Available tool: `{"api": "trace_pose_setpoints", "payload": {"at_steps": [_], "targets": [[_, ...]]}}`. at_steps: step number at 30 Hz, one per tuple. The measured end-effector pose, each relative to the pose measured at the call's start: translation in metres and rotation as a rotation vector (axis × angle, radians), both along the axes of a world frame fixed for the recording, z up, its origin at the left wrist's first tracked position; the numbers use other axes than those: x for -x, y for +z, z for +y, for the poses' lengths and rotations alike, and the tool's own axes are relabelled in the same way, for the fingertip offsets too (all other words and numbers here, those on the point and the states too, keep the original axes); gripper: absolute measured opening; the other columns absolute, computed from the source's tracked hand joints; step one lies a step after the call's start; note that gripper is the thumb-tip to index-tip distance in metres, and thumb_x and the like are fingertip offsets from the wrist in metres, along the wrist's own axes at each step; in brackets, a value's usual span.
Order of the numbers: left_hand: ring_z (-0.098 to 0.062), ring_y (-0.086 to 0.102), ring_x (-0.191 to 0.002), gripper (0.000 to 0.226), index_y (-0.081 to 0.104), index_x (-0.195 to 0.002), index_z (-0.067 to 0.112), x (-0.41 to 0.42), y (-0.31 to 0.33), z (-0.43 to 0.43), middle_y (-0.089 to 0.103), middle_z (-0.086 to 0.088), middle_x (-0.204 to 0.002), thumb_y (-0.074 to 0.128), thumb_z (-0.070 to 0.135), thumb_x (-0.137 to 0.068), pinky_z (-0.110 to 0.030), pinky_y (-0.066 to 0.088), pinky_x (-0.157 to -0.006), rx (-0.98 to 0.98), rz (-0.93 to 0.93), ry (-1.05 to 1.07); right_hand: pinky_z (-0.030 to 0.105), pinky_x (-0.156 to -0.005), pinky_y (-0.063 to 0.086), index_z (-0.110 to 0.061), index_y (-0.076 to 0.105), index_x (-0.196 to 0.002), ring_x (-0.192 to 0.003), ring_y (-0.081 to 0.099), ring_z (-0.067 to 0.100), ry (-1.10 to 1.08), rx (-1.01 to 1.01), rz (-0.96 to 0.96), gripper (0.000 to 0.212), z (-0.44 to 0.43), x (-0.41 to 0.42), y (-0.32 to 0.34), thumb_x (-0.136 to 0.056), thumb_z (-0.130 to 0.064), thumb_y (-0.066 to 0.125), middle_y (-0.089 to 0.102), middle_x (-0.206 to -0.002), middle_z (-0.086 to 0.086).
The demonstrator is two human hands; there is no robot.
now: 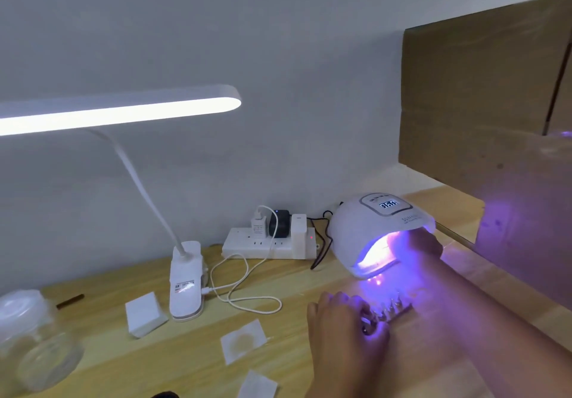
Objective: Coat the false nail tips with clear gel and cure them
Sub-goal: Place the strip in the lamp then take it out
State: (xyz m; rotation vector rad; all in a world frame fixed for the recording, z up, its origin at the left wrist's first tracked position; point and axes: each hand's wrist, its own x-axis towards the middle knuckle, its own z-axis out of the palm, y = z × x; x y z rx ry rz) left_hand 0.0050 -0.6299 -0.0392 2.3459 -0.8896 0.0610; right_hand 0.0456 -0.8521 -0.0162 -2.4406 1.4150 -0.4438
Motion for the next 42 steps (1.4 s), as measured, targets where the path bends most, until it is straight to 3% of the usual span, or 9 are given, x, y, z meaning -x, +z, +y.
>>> {"api": "trace_pose_setpoints", "payload": {"at_steps": [6,13,18,21,25,29,32,36,42], "targets": [[-0.015,0.048,-0.108,0.03,0.066,-0.101,0.03,0.0,-0.001,0.001,0.062,0.009,-0.101,0.056,0.05,-0.081,-0.029,0.023,-0.079,-0.004,-0.022,-0.006,0.028,-0.073,0.04,-0.006,0.067,-0.104,-0.103,0.066,0.032,-0.024,0.035,-0.042,0.026,0.013,0.006,-0.01,-0.098,-0.024,0.05,0.07,-0.107,0.014],[-0.015,0.048,-0.107,0.028,0.066,-0.098,0.03,0.001,-0.002,0.002,0.062,0.009,-0.1,0.055,0.05,-0.082,-0.031,0.021,-0.077,-0.002,-0.037,-0.011,0.038,-0.086,0.046,-0.001,0.049,-0.124,-0.111,0.061,0.036,0.006,-0.1,-0.209,0.037,0.022,0.015,-0.014,-0.098,-0.027,0.055,0.064,-0.118,0.02],[-0.017,0.049,-0.103,0.025,0.066,-0.094,0.028,0.003,-0.002,0.002,0.063,0.009,-0.099,0.058,0.048,-0.082,-0.03,0.021,-0.077,0.06,-0.053,-0.009,0.039,-0.084,0.046,0.0,0.051,-0.118,-0.108,0.061,0.038,0.046,-0.158,-0.333,0.031,0.028,0.034,-0.013,-0.095,-0.018,0.059,0.064,-0.113,0.022],[-0.015,0.047,-0.102,0.026,0.064,-0.096,0.029,0.003,-0.003,0.003,0.061,0.011,-0.099,0.056,0.049,-0.082,-0.029,0.022,-0.078,0.042,-0.062,-0.003,0.036,-0.081,0.044,-0.008,0.054,-0.102,-0.101,0.061,0.035,0.083,-0.162,-0.319,0.017,0.031,0.053,-0.012,-0.092,-0.019,0.061,0.065,-0.102,0.015],[-0.013,0.047,-0.1,0.026,0.065,-0.095,0.03,0.004,-0.002,0.004,0.059,0.013,-0.095,0.055,0.05,-0.082,-0.028,0.024,-0.078,0.041,-0.076,0.003,0.037,-0.086,0.041,-0.014,0.063,-0.092,-0.085,0.061,0.027,0.186,-0.082,-0.287,0.023,0.031,0.074,-0.003,-0.083,-0.034,0.073,0.06,-0.073,-0.006],[-0.014,0.047,-0.1,0.025,0.065,-0.094,0.03,0.005,-0.001,0.005,0.06,0.012,-0.095,0.056,0.049,-0.082,-0.028,0.024,-0.078,0.055,-0.064,0.005,0.033,-0.088,0.031,-0.025,0.053,-0.095,-0.091,0.059,0.02,0.27,-0.06,-0.172,0.033,0.029,0.069,0.009,-0.081,-0.046,0.074,0.065,-0.085,-0.008],[-0.013,0.047,-0.101,0.026,0.066,-0.095,0.03,0.005,0.0,0.006,0.059,0.013,-0.095,0.056,0.05,-0.082,-0.028,0.024,-0.078,0.048,-0.054,0.014,0.031,-0.087,0.029,-0.021,0.055,-0.089,-0.096,0.059,0.02,0.252,-0.091,-0.144,0.028,0.031,0.056,0.006,-0.084,-0.043,0.071,0.07,-0.095,-0.002],[-0.012,0.046,-0.102,0.026,0.065,-0.096,0.031,0.005,0.0,0.006,0.059,0.014,-0.097,0.055,0.05,-0.082,-0.028,0.025,-0.08,0.044,-0.044,0.012,0.033,-0.092,0.031,-0.016,0.053,-0.107,-0.101,0.06,0.023,0.16,-0.053,-0.235,0.037,0.032,0.052,0.003,-0.085,-0.04,0.071,0.067,-0.089,0.0],[-0.013,0.046,-0.102,0.026,0.064,-0.096,0.03,0.004,-0.001,0.006,0.059,0.012,-0.098,0.056,0.05,-0.083,-0.028,0.027,-0.082,0.044,-0.04,0.006,0.032,-0.073,0.022,-0.023,0.053,-0.083,-0.087,0.061,0.026,0.237,0.119,-0.218,0.017,0.036,0.055,-0.008,-0.082,-0.027,0.07,0.058,-0.071,-0.01]]}}
